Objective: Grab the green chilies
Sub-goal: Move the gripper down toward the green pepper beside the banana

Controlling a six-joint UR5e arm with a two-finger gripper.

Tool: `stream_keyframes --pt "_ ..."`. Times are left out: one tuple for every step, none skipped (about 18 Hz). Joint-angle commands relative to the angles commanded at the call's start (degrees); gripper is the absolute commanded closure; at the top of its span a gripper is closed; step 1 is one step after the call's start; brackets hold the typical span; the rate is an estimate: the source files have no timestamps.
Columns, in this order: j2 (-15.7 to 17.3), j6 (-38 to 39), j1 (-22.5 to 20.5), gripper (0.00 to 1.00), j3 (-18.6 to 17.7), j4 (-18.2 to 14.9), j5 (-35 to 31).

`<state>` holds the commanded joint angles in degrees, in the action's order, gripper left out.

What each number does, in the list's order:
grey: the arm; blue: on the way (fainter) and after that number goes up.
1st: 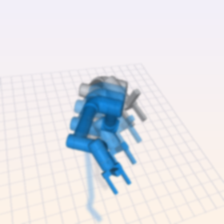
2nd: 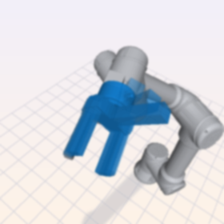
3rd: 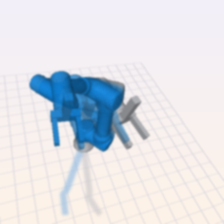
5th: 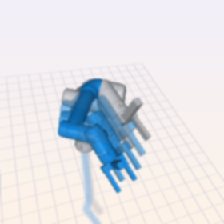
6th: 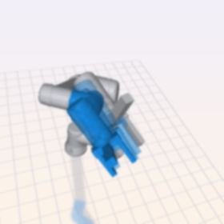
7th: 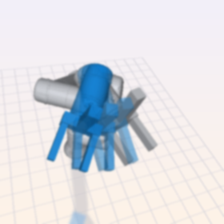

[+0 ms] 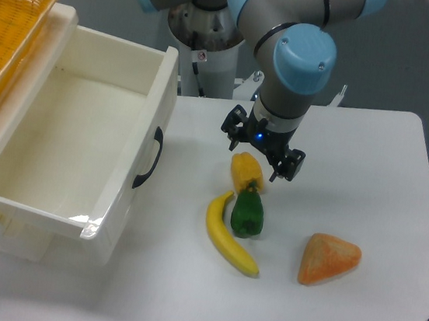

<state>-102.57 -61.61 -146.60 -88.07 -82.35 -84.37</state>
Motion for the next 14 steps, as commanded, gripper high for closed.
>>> stream_keyframes --pt "0.00 -0.09 -0.09 0.00 0.00 0.00 -0.09" --pt "0.00 0.00 0.00 0.00 0.00 0.00 -0.09" --pt "0.00 0.09 -0.17 0.00 0.00 0.09 0.35" --pt "0.00 0.35 -0.09 0.00 0.00 0.09 0.35" --pt "0.00 0.44 -0.09 0.00 0.00 0.00 0.26" --pt "0.00 0.61 0.00 0.00 -0.09 0.00 0.09" --pt "0.00 0.62 0.09 0.00 -0.52 0.09 0.00" --pt "0.17 0.70 0.00 0.00 -1.14 0.17 -0.09" --pt "0.44 0.79 0.00 0.00 -1.84 0.26 0.09" --pt "0.53 1.66 -0.09 0.00 -2.54 0.35 0.09" --pt "0.61 3.15 -0.09 0.00 -3.07 0.44 0.17" --pt "0.70 4.64 0.00 0.00 -3.42 0.61 0.17" --pt "0.62 5.96 0.00 0.00 -3.51 0.96 0.17" --pt "0.53 7.11 -0.09 0.00 -3.69 1.40 0.26"
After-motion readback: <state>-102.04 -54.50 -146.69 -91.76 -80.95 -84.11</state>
